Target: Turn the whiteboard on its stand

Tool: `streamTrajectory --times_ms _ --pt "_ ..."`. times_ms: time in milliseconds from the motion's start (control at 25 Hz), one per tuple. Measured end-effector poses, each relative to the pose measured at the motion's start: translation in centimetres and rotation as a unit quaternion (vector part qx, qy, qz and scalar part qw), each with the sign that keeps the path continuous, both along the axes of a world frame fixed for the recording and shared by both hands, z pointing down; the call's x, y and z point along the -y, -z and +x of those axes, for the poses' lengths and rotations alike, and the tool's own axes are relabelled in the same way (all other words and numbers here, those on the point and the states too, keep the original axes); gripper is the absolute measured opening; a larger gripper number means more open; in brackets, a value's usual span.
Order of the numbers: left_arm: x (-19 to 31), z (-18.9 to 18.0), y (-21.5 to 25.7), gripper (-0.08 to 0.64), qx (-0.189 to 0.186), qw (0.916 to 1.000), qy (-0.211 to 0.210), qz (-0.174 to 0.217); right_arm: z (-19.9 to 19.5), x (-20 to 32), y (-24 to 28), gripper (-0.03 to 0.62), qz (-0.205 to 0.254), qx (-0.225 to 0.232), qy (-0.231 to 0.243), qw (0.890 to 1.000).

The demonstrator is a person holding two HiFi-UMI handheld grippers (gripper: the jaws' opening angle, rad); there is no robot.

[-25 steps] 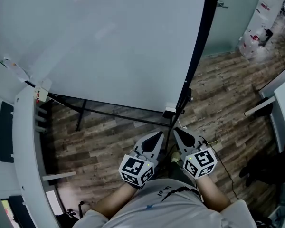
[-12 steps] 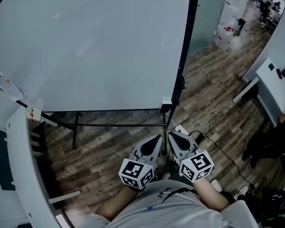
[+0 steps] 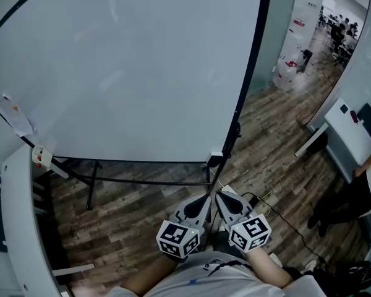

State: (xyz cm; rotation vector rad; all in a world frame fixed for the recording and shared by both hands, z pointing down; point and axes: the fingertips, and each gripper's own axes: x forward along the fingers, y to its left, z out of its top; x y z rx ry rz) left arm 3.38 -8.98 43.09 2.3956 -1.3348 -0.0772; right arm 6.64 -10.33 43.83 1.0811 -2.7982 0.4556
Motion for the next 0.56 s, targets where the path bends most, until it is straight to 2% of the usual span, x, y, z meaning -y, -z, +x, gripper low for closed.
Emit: streamTrajectory --times_ms 560 --pt "1.5 -1.0 -0.2 0.011 0.01 0.9999 -0.004 0.004 -0.7 1.6 0.0 0.012 0.002 0.001 -0.006 1.0"
